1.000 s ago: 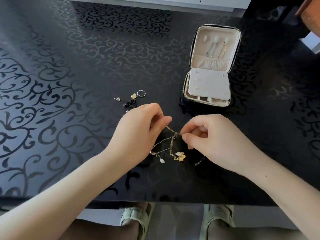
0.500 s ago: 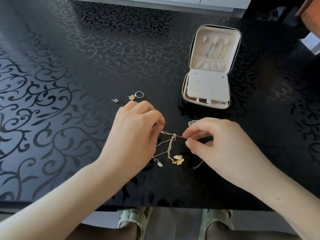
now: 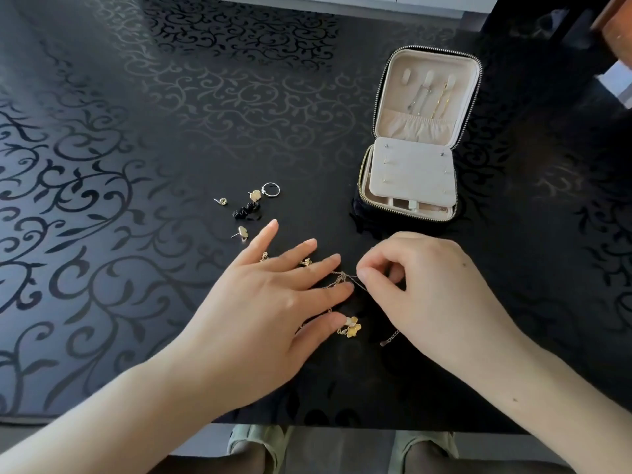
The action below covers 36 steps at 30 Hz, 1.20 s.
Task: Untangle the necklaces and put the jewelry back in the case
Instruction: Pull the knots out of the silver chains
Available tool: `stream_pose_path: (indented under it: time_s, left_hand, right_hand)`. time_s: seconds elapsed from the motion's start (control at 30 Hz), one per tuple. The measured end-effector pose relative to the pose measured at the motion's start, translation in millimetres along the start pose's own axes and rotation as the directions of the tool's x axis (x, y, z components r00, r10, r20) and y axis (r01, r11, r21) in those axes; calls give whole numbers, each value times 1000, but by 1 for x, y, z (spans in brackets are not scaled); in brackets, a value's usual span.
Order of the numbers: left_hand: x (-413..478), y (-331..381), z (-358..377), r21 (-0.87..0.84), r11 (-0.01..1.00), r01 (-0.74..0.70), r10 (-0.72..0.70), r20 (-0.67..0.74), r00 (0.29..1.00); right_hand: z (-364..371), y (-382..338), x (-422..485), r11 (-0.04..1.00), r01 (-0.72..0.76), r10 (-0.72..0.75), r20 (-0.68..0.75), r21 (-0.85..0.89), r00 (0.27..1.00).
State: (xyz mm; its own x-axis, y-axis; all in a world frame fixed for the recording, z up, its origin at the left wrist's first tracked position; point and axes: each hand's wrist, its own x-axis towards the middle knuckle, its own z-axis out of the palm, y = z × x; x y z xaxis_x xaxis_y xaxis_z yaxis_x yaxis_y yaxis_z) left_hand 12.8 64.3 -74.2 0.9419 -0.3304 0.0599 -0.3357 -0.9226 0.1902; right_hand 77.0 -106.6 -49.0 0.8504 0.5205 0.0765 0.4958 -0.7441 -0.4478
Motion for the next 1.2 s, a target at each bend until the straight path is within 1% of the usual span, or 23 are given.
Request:
stream_pose_path:
  time_s: [0.13, 0.3, 0.43, 0.53, 0.6, 0.67, 0.9, 1.03, 1.17, 1.2]
  left_hand:
    - [-3, -5, 3, 1, 1000, -24, 24, 5, 1000]
    - [-10, -14, 7, 4, 1000, 0, 0, -18, 1000]
    - [-14, -23, 8, -3, 1000, -30, 30, -27, 999]
    - [-17, -27, 7, -35, 998, -46, 45, -32, 999]
    - [-18, -30, 6, -60, 997, -50, 49, -32, 998]
    - [-20, -31, 4, -86, 995, -48, 46, -29, 999]
    - [-24, -29, 3, -139, 987, -85, 82, -24, 996]
    - [-23, -27, 3, -160, 982, -101, 98, -27, 995]
    - [-19, -26, 0, -195, 976, -96, 84, -71, 994]
    - [-18, -25, -1, -196, 977, -89, 73, -85, 994]
  right_hand:
    - [8, 3, 10, 995, 95, -95, -1, -34, 995]
    - [17, 4, 16, 973, 226, -226, 18, -51, 974]
    - [18, 2, 19, 947, 305, -304, 19, -100, 952]
    - [16, -1, 18, 961, 260, -256, 54, -92, 965]
    - [11, -3, 18, 978, 199, -191, 114, -60, 975]
    - [8, -3, 18, 986, 163, -154, 199, -28, 968]
    - [0, 0, 13, 996, 85, -82, 268, -1, 960]
    - [-2, 1, 11, 992, 125, -120, 243, -5, 963]
    - [3, 0, 15, 968, 239, -225, 153, -81, 962]
    - [4, 0, 16, 962, 259, -244, 152, -87, 958]
